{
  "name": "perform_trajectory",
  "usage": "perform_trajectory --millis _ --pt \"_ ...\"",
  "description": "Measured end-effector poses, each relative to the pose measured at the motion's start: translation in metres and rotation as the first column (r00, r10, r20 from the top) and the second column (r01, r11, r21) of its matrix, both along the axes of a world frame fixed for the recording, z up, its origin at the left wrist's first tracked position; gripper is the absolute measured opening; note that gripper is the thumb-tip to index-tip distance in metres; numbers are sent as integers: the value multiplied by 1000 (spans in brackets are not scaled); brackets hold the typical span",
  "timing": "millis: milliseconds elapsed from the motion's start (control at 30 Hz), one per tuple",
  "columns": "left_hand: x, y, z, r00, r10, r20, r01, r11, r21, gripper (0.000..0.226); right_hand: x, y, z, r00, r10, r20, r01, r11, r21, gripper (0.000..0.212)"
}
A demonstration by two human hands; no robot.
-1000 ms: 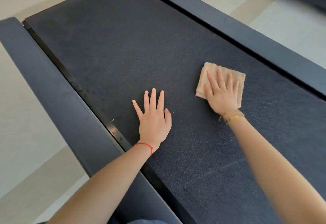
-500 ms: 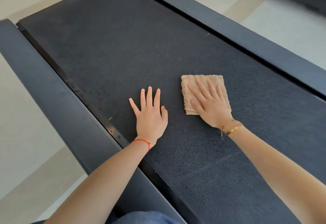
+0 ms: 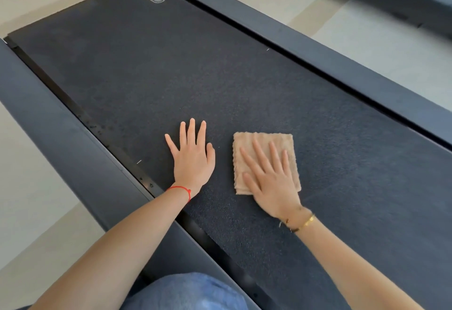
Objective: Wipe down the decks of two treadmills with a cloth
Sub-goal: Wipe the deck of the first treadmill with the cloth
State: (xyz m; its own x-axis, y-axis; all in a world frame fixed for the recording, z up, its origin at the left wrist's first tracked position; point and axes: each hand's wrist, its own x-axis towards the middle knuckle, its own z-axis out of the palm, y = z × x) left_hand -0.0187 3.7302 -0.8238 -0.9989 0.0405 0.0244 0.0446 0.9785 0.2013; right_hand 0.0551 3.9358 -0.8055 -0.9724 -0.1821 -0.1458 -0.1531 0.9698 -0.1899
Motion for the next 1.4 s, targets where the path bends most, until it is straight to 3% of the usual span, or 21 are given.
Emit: perform_trajectory --millis 200,433,533,700,800,1033,1200,1400 --pt "4 -10 2 999 -52 0 52 999 16 58 28 18 1 996 87 -7 -87 996 2 57" --pt "12 -30 9 995 -99 10 100 993 -67 57 -49 13 -3 958 -284 22 285 959 -7 56" --pt "18 -43 10 997 -78 21 80 993 -84 56 -55 -18 -2 978 -206 25 206 979 -3 57" --pt "29 -79 13 1000 -25 15 27 990 -138 55 -11 -79 -4 987 161 -5 -160 987 27 58" --pt "34 -102 16 999 45 30 -41 992 -120 53 10 -100 -6 960 279 0 -279 959 43 59" --pt "28 -152 26 989 145 42 -140 985 -98 53 -13 -119 -5 978 210 9 -210 976 53 56" --pt "3 -195 26 992 126 4 -125 985 -116 54 -48 -165 -3 992 126 8 -126 991 45 57" --pt "-24 -234 23 999 41 -11 -41 999 -16 54 -92 -218 -3 1000 19 21 -20 998 52 56"
